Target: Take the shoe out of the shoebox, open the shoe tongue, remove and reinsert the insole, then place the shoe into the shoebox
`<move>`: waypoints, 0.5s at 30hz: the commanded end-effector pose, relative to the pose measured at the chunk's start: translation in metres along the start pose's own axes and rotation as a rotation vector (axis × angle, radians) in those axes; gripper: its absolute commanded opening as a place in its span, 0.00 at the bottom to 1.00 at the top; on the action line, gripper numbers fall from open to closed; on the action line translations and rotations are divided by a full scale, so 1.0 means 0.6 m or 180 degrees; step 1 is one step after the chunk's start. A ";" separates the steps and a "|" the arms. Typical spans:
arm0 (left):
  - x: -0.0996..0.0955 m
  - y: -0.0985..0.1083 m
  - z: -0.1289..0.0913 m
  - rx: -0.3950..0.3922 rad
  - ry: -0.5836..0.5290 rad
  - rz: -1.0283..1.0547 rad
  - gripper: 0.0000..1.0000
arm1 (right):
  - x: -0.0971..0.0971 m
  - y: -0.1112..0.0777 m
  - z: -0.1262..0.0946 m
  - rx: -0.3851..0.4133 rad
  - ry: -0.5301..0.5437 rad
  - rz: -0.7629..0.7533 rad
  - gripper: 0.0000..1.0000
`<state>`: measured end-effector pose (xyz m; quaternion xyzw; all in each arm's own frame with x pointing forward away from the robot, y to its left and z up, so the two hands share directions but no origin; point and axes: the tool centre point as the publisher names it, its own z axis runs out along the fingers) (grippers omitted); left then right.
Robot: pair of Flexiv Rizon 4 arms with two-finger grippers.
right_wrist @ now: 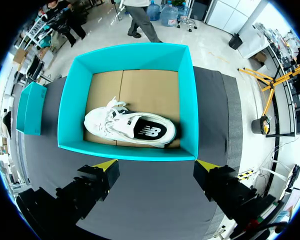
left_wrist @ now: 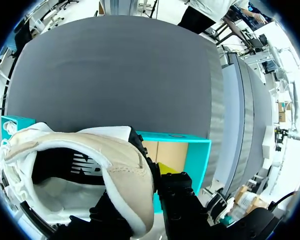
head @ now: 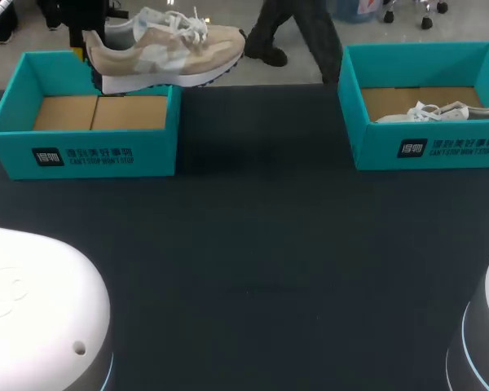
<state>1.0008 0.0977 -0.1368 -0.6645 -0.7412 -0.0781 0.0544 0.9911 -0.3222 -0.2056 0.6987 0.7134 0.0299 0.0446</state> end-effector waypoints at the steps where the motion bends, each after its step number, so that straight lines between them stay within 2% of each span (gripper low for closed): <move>1: -0.012 -0.030 -0.006 -0.0107 0.0018 -0.0017 0.00 | 0.000 0.001 0.000 0.0007 -0.0002 0.0000 1.00; 7: -0.045 -0.065 -0.020 -0.0097 0.0010 0.0058 0.00 | 0.000 0.001 0.000 0.0007 -0.0002 0.0000 1.00; 15: -0.114 -0.118 -0.039 -0.0152 0.0037 0.0079 0.00 | 0.000 0.001 0.000 0.0007 -0.0002 0.0000 1.00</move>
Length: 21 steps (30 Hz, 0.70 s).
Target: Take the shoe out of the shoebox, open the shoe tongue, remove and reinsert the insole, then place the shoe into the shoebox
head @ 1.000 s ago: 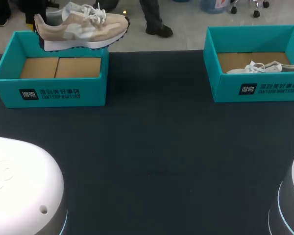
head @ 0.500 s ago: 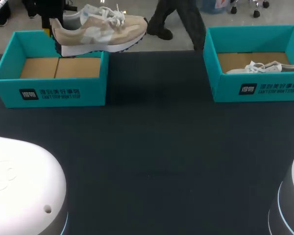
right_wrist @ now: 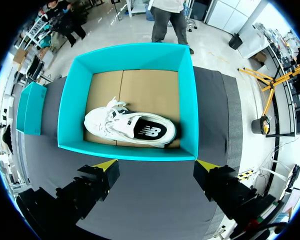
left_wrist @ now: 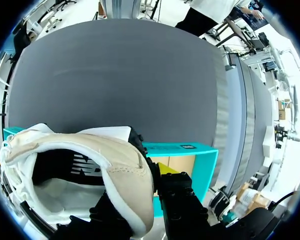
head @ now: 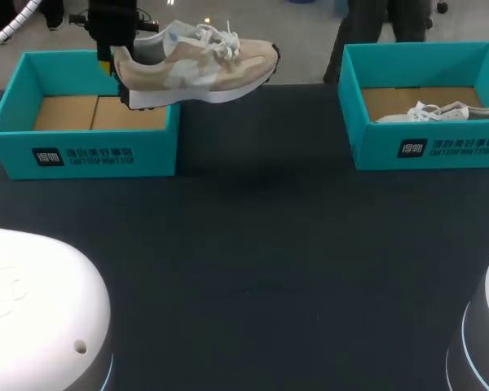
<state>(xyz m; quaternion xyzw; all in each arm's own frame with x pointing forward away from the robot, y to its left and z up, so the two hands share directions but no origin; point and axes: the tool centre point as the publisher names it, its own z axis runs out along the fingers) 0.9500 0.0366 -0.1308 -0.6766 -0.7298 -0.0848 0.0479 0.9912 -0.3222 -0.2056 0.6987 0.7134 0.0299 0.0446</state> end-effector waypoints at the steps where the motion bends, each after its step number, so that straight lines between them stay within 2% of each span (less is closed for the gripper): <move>1: -0.037 -0.031 -0.011 -0.0085 0.0038 -0.0020 0.00 | 0.000 0.001 0.000 0.0007 -0.0002 0.0000 1.00; 11: -0.136 -0.114 -0.030 -0.0041 0.0008 0.0024 0.00 | 0.000 0.001 0.000 0.0007 -0.0002 0.0000 1.00; 16: -0.165 -0.163 -0.043 -0.0035 -0.0032 0.0078 0.00 | 0.000 0.001 0.000 0.0007 -0.0002 0.0000 1.00; 21: -0.181 -0.215 -0.043 -0.0038 -0.0021 0.0139 0.00 | 0.000 0.001 0.000 0.0007 -0.0002 0.0000 1.00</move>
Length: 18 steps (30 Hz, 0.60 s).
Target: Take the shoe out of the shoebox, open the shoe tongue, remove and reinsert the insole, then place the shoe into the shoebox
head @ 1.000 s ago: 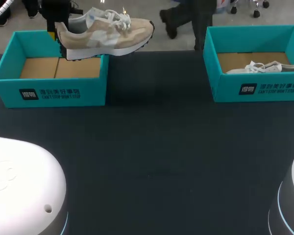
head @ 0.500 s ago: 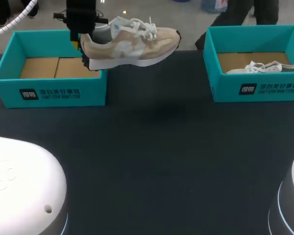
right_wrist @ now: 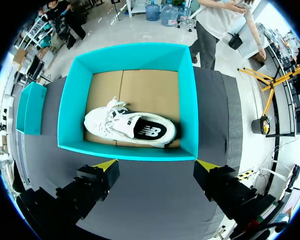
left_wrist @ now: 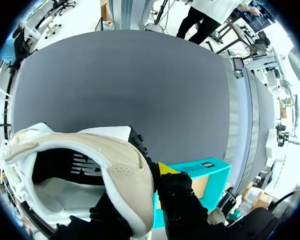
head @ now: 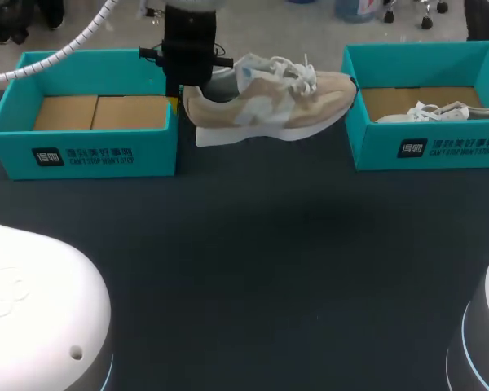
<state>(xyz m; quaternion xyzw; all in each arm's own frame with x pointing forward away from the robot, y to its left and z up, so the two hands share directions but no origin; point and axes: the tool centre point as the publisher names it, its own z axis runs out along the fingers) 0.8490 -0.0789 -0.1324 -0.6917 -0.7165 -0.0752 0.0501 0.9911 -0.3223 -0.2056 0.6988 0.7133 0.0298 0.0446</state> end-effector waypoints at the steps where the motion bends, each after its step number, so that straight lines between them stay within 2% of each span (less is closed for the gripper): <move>1: -0.009 -0.042 0.001 -0.0067 0.0013 0.0039 0.00 | 0.000 0.002 0.000 0.0006 -0.0002 0.0000 1.00; 9: -0.010 -0.103 0.026 -0.0011 -0.0052 0.0055 0.00 | 0.000 0.002 0.000 0.0006 -0.0002 0.0000 1.00; 18: -0.020 -0.133 0.061 -0.0110 -0.0164 0.0209 0.00 | 0.000 0.002 0.000 0.0006 -0.0002 0.0000 1.00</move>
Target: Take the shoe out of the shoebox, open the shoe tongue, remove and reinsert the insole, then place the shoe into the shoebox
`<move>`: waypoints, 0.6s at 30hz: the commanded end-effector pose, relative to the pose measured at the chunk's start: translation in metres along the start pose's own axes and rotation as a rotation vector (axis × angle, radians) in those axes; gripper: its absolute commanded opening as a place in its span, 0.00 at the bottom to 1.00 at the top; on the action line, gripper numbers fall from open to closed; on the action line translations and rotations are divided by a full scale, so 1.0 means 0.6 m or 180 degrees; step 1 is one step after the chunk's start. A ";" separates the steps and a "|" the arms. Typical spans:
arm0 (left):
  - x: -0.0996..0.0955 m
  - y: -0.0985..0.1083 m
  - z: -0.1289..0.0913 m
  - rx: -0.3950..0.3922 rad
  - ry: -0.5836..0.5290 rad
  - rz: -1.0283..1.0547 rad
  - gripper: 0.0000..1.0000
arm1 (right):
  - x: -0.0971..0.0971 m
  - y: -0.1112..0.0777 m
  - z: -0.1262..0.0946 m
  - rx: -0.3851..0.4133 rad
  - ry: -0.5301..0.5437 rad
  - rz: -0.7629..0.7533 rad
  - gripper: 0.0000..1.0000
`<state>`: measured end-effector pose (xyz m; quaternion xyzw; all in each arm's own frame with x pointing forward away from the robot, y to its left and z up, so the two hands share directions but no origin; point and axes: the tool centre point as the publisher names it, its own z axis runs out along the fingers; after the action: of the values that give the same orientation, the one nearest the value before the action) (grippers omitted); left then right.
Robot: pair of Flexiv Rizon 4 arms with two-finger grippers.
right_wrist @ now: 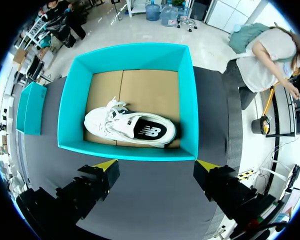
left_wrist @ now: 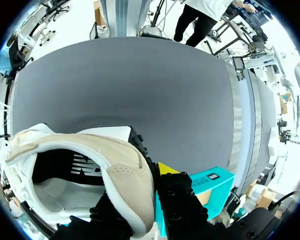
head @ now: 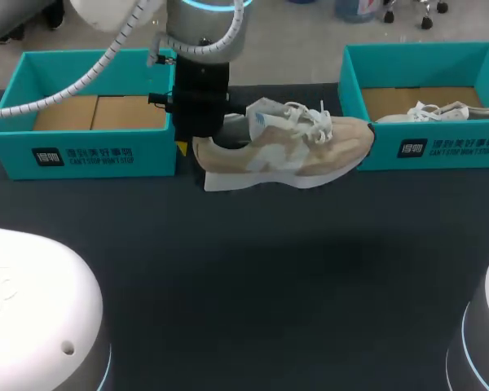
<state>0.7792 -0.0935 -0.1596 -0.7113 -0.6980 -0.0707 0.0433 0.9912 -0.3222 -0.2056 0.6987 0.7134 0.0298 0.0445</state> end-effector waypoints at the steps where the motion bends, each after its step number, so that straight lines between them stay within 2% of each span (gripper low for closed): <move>1: 0.006 -0.015 0.032 -0.0115 -0.0132 0.0047 0.00 | 0.000 0.001 0.000 0.0006 -0.0002 0.0000 1.00; 3: 0.003 -0.018 0.050 -0.0096 -0.0112 0.0085 0.00 | 0.000 0.001 0.000 0.0006 -0.0002 0.0000 1.00; 7: -0.005 -0.026 0.084 -0.0218 -0.0072 0.0157 0.00 | 0.000 0.001 0.000 0.0006 -0.0002 0.0000 1.00; 15: -0.018 -0.037 0.172 -0.0019 -0.0104 0.0206 0.00 | 0.000 0.001 0.000 0.0006 -0.0002 0.0000 1.00; 18: -0.022 -0.039 0.207 -0.0015 -0.0078 0.0211 0.00 | 0.000 0.001 0.000 0.0006 -0.0002 0.0000 1.00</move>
<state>0.7568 -0.0892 -0.2583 -0.7347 -0.6744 -0.0636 0.0370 0.9912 -0.3222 -0.2056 0.6987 0.7134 0.0298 0.0445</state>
